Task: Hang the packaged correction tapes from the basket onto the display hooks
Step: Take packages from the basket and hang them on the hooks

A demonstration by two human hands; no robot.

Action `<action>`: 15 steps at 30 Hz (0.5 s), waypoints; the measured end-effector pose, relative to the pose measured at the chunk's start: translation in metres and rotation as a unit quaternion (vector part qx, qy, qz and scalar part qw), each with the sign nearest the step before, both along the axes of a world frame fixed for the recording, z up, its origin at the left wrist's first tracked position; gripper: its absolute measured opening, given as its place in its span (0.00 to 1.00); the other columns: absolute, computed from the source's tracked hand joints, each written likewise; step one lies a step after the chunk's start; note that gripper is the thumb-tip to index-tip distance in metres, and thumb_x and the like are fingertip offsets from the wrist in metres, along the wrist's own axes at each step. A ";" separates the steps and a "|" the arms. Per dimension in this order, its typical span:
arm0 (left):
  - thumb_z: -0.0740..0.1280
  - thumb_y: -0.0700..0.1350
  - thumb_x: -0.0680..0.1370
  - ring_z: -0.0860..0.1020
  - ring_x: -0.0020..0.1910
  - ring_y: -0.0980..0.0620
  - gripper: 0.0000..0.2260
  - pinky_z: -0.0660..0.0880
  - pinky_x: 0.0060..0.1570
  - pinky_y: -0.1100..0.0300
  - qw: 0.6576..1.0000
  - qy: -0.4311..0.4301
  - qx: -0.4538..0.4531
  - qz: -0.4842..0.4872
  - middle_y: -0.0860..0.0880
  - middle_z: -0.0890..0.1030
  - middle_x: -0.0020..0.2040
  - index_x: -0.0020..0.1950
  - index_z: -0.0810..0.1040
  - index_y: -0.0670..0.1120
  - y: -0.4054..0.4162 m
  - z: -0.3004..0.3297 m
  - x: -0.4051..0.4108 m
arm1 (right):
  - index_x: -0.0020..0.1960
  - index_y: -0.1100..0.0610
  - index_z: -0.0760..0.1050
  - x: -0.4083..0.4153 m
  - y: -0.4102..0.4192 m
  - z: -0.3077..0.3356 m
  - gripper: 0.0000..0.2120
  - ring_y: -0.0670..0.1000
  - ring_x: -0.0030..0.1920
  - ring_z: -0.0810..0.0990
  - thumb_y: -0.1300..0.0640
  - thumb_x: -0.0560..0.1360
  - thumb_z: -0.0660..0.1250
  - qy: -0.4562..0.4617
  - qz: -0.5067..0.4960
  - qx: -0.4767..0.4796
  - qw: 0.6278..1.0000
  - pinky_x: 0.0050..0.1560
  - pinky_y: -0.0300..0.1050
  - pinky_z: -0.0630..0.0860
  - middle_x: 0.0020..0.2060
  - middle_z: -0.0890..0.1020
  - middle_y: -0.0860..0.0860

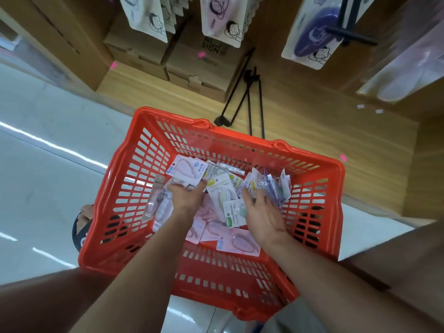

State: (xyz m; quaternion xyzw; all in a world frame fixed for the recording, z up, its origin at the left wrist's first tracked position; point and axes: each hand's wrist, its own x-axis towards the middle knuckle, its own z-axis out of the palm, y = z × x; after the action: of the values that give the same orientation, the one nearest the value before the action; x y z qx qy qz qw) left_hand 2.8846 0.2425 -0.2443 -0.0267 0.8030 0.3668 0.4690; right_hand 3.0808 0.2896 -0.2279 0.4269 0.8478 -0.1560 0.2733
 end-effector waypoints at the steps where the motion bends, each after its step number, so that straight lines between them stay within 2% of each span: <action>1: 0.77 0.47 0.77 0.83 0.57 0.37 0.28 0.80 0.62 0.40 1.000 -0.007 -0.004 0.011 0.34 0.83 0.59 0.69 0.72 0.33 0.002 -0.002 -0.004 | 0.84 0.55 0.48 -0.001 0.001 -0.001 0.47 0.61 0.67 0.73 0.60 0.75 0.74 -0.010 0.012 0.001 1.000 0.64 0.53 0.75 0.72 0.65 0.62; 2: 0.77 0.46 0.77 0.84 0.56 0.38 0.25 0.82 0.58 0.43 1.000 -0.002 -0.002 0.004 0.36 0.84 0.58 0.67 0.74 0.34 0.003 -0.004 -0.006 | 0.84 0.57 0.50 -0.001 0.000 -0.002 0.47 0.61 0.67 0.73 0.60 0.75 0.74 -0.023 0.027 0.004 0.999 0.65 0.53 0.74 0.72 0.65 0.62; 4: 0.77 0.41 0.76 0.84 0.51 0.42 0.15 0.84 0.46 0.52 0.999 0.021 0.017 -0.024 0.41 0.86 0.54 0.60 0.79 0.40 0.006 -0.004 -0.007 | 0.83 0.60 0.51 -0.002 -0.004 -0.005 0.42 0.62 0.67 0.74 0.60 0.77 0.72 -0.045 0.056 0.003 0.997 0.67 0.54 0.73 0.71 0.67 0.62; 5: 0.77 0.40 0.76 0.84 0.48 0.44 0.13 0.83 0.43 0.54 0.999 0.024 0.019 -0.025 0.42 0.86 0.53 0.59 0.79 0.41 0.008 -0.006 -0.006 | 0.82 0.61 0.51 -0.003 -0.007 -0.007 0.39 0.62 0.68 0.74 0.59 0.79 0.70 -0.051 0.064 -0.001 0.997 0.68 0.54 0.72 0.71 0.68 0.62; 7: 0.76 0.44 0.78 0.83 0.43 0.48 0.20 0.85 0.45 0.52 1.000 -0.008 0.009 0.014 0.39 0.86 0.53 0.64 0.75 0.35 0.014 -0.007 -0.007 | 0.82 0.61 0.51 -0.006 -0.012 -0.011 0.39 0.62 0.70 0.72 0.56 0.80 0.70 -0.051 0.076 -0.004 0.996 0.70 0.54 0.70 0.72 0.68 0.61; 8: 0.75 0.47 0.79 0.84 0.39 0.52 0.23 0.84 0.42 0.57 0.996 -0.045 0.004 0.073 0.41 0.87 0.49 0.65 0.73 0.35 0.019 -0.006 -0.009 | 0.82 0.61 0.51 -0.007 -0.013 -0.013 0.40 0.62 0.71 0.71 0.54 0.79 0.71 -0.047 0.084 -0.004 0.995 0.70 0.54 0.69 0.73 0.68 0.61; 9: 0.74 0.51 0.80 0.83 0.33 0.58 0.23 0.81 0.34 0.64 0.990 -0.070 0.001 0.126 0.45 0.87 0.43 0.65 0.72 0.38 0.022 -0.006 -0.013 | 0.81 0.60 0.52 -0.008 -0.013 -0.015 0.41 0.61 0.71 0.71 0.53 0.78 0.72 -0.044 0.094 -0.003 0.995 0.71 0.54 0.69 0.72 0.68 0.61; 10: 0.72 0.54 0.80 0.83 0.30 0.61 0.22 0.78 0.30 0.68 0.985 -0.074 -0.002 0.157 0.48 0.86 0.39 0.65 0.73 0.40 0.024 -0.005 -0.017 | 0.81 0.60 0.53 -0.009 -0.013 -0.016 0.41 0.61 0.70 0.71 0.52 0.77 0.73 -0.042 0.104 0.000 0.994 0.71 0.53 0.69 0.72 0.68 0.60; 11: 0.71 0.57 0.81 0.85 0.36 0.60 0.23 0.80 0.36 0.68 0.983 -0.076 -0.010 0.166 0.47 0.87 0.43 0.66 0.74 0.40 0.024 -0.008 -0.022 | 0.80 0.60 0.54 -0.009 -0.013 -0.018 0.42 0.60 0.70 0.71 0.50 0.77 0.74 -0.040 0.112 0.003 0.993 0.71 0.52 0.69 0.71 0.69 0.60; 12: 0.70 0.57 0.81 0.87 0.48 0.54 0.24 0.82 0.49 0.63 0.983 -0.090 -0.026 0.158 0.44 0.86 0.52 0.68 0.74 0.39 0.024 -0.009 -0.026 | 0.79 0.59 0.55 -0.009 -0.011 -0.019 0.42 0.59 0.69 0.71 0.48 0.76 0.75 -0.039 0.118 0.004 0.992 0.70 0.50 0.68 0.70 0.70 0.59; 13: 0.70 0.54 0.82 0.85 0.57 0.48 0.24 0.81 0.56 0.57 0.981 -0.108 -0.030 0.159 0.41 0.84 0.61 0.70 0.74 0.39 0.024 -0.011 -0.029 | 0.79 0.59 0.56 -0.009 -0.010 -0.020 0.43 0.58 0.68 0.71 0.46 0.75 0.76 -0.038 0.124 0.004 0.992 0.70 0.49 0.67 0.69 0.71 0.57; 14: 0.70 0.50 0.83 0.83 0.59 0.44 0.22 0.81 0.56 0.54 0.977 -0.130 -0.018 0.166 0.40 0.82 0.65 0.72 0.74 0.38 0.023 -0.010 -0.031 | 0.78 0.59 0.58 -0.009 -0.009 -0.022 0.42 0.57 0.68 0.71 0.45 0.74 0.76 -0.038 0.127 0.003 0.991 0.70 0.49 0.67 0.68 0.73 0.56; 15: 0.70 0.47 0.82 0.84 0.57 0.43 0.20 0.82 0.51 0.55 0.976 -0.143 -0.009 0.165 0.39 0.83 0.64 0.71 0.75 0.38 0.023 -0.009 -0.033 | 0.77 0.59 0.60 -0.009 -0.007 -0.024 0.40 0.56 0.67 0.71 0.45 0.75 0.76 -0.038 0.126 0.000 0.991 0.70 0.49 0.66 0.67 0.74 0.56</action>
State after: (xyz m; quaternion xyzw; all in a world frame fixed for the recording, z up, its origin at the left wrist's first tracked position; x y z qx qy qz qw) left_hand 2.8520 0.2652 -0.2535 -0.2147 0.7156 0.4242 0.5117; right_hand 3.0718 0.2826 -0.2522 0.3222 0.8839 -0.1041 0.3226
